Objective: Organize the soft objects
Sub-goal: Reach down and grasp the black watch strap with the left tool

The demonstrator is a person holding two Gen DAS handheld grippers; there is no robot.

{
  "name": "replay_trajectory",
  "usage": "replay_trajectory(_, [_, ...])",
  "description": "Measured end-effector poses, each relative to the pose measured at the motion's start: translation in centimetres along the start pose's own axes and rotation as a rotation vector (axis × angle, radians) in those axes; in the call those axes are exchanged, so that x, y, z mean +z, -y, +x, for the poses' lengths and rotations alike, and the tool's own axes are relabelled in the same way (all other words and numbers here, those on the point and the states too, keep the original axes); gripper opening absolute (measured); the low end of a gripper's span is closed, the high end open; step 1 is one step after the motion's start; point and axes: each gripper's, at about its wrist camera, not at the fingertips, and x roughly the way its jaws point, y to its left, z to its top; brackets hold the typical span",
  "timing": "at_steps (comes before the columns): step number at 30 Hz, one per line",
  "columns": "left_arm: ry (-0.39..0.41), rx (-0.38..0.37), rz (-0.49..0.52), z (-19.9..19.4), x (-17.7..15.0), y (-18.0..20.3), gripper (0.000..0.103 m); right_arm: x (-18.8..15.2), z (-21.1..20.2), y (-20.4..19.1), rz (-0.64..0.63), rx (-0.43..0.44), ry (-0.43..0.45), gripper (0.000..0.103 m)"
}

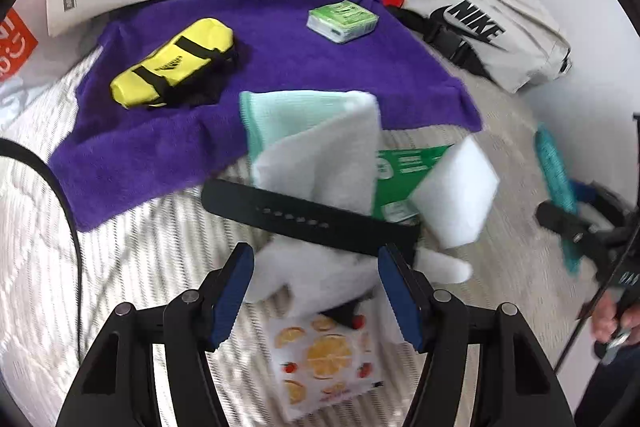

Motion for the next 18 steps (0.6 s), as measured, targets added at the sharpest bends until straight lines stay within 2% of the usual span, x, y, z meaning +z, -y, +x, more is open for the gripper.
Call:
replay_trajectory(2, [0.008, -0.026, -0.031, -0.1, 0.4, 0.3, 0.063, -0.1, -0.1, 0.0, 0.002, 0.001, -0.001, 0.09])
replay_trajectory(5, [0.008, -0.018, -0.067, 0.7, 1.5, 1.1, 0.063, -0.3, -0.1, 0.1, 0.006, 0.004, -0.004, 0.09])
replay_trajectory(10, [-0.028, 0.093, -0.052, 3.1, 2.2, 2.7, 0.063, -0.5, 0.0, 0.2, 0.017, 0.014, -0.009, 0.089])
replay_trajectory(16, [-0.015, 0.141, -0.015, 1.1, 1.2, 1.9, 0.063, -0.8, 0.1, 0.0, 0.012, 0.023, -0.01, 0.09])
replay_trajectory(18, [-0.026, 0.187, -0.004, 0.5, 0.6, 0.9, 0.063, -0.8, 0.2, -0.1, 0.011, 0.029, -0.01, 0.09])
